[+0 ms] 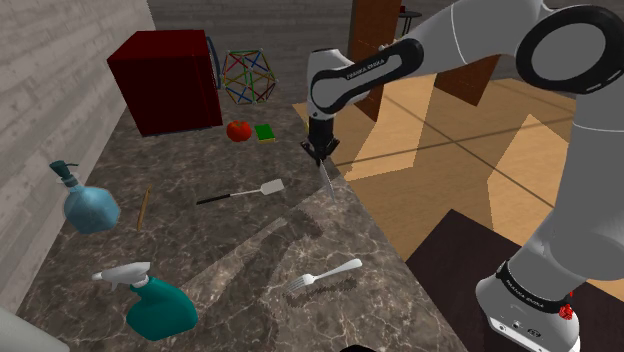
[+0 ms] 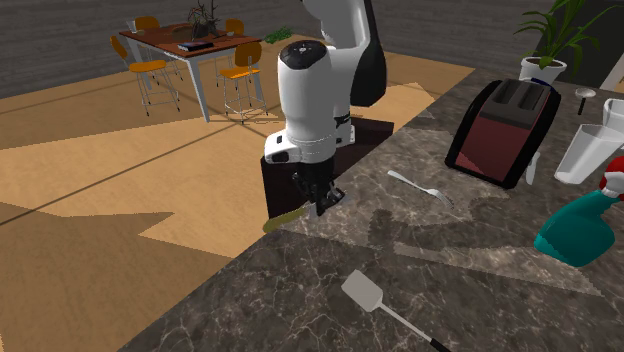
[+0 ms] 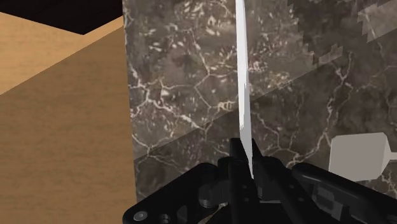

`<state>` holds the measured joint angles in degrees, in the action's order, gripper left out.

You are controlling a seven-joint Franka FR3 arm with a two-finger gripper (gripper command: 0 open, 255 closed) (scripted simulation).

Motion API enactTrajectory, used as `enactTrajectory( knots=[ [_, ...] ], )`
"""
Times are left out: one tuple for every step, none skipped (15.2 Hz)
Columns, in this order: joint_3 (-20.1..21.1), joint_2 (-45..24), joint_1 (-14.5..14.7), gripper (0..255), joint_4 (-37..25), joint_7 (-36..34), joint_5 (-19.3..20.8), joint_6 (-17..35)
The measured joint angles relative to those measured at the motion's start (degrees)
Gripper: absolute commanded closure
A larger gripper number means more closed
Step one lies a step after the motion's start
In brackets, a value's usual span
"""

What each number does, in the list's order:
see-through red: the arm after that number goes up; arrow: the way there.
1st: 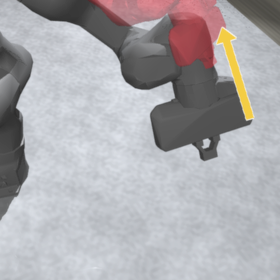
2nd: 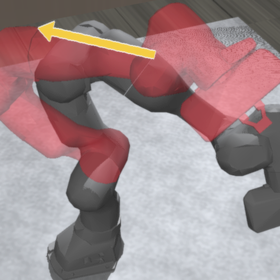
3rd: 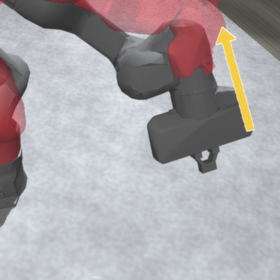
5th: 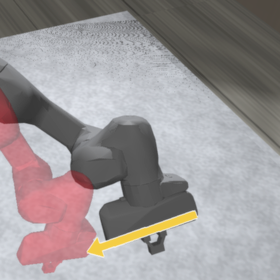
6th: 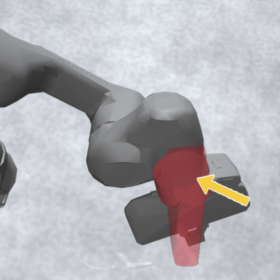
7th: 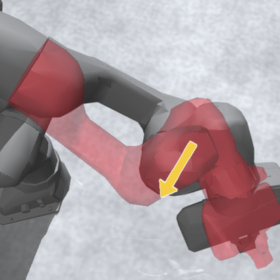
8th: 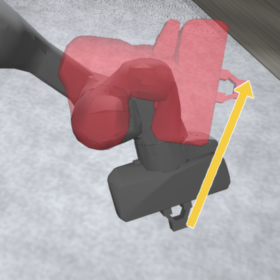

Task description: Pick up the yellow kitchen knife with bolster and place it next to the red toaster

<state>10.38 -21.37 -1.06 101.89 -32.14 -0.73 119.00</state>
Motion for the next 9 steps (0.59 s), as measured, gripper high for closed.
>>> enactTrajectory(
  knots=[
    [0.06,0.44,0.02,255,-0.19,-0.07,-0.07,-0.62],
    [0.08,0.67,0.02,255,-0.69,-0.08,-0.1,-1.35],
    [0.09,0.91,-0.02,255,-1.0,-0.05,-0.14,-1.9],
    [0.09,1.16,-0.08,255,-1.47,0.0,-0.18,-2.62],
    [0.12,1.51,-0.07,255,-1.74,-0.05,-0.23,-3.23],
    [0.15,1.78,-0.08,255,-2.06,-0.07,-0.27,-3.82],
    [0.16,1.95,-0.08,255,-2.59,-0.08,-0.3,-4.53],
    [0.19,2.21,-0.06,255,-3.0,-0.14,-0.33,-5.18],
    [0.23,2.67,-0.07,255,-3.33,-0.18,-0.4,-5.97]
  ],
)
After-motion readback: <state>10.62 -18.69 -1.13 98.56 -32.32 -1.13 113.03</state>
